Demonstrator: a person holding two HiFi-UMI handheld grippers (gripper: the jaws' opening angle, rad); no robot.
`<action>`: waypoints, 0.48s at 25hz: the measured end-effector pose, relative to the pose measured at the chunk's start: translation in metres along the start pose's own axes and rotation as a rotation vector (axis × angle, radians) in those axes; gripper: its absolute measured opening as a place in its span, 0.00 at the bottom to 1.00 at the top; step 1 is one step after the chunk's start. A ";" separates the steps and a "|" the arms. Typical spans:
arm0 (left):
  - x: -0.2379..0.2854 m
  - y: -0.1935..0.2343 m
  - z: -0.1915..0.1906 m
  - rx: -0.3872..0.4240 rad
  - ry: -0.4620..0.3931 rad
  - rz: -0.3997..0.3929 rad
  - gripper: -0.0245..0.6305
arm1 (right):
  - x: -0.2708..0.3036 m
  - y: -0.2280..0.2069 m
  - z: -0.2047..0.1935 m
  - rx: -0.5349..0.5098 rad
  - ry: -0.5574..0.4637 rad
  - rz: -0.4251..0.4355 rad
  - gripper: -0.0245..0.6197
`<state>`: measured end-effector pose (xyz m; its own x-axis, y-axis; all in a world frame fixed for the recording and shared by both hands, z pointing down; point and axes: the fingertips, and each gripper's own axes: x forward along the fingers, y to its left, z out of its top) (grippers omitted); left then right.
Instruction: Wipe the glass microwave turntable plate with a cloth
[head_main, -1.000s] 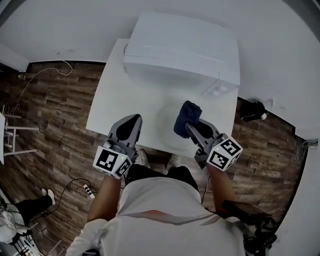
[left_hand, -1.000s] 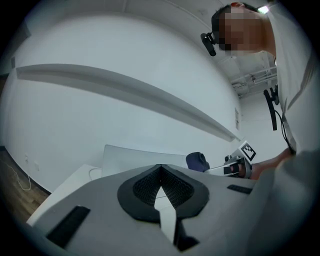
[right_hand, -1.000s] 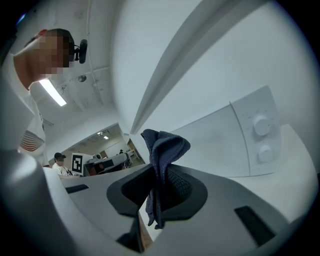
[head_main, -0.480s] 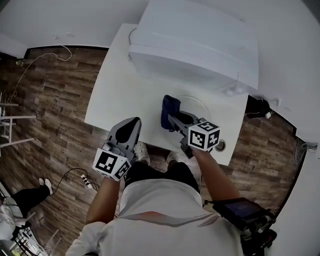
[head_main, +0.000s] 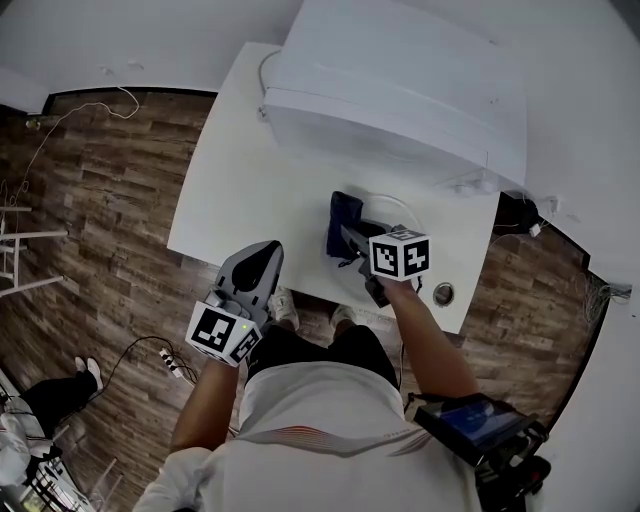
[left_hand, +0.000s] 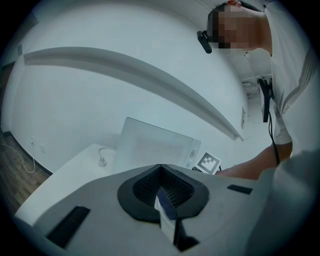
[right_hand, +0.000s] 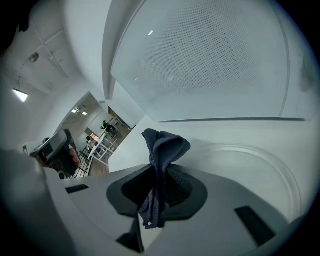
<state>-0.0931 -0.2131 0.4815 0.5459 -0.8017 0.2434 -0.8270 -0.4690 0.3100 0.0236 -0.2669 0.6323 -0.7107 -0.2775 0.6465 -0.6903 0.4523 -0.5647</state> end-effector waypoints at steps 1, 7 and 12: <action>0.000 0.000 0.000 -0.002 -0.001 -0.002 0.05 | -0.001 -0.004 -0.001 0.005 0.004 -0.011 0.13; 0.005 -0.003 0.004 -0.014 -0.010 -0.010 0.05 | -0.016 -0.027 -0.010 0.030 0.017 -0.054 0.13; 0.015 -0.012 0.002 -0.005 0.004 -0.032 0.05 | -0.040 -0.058 -0.013 0.066 0.000 -0.106 0.13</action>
<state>-0.0754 -0.2201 0.4793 0.5724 -0.7851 0.2367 -0.8086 -0.4924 0.3221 0.0940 -0.2707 0.6454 -0.6331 -0.3213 0.7043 -0.7692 0.3632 -0.5257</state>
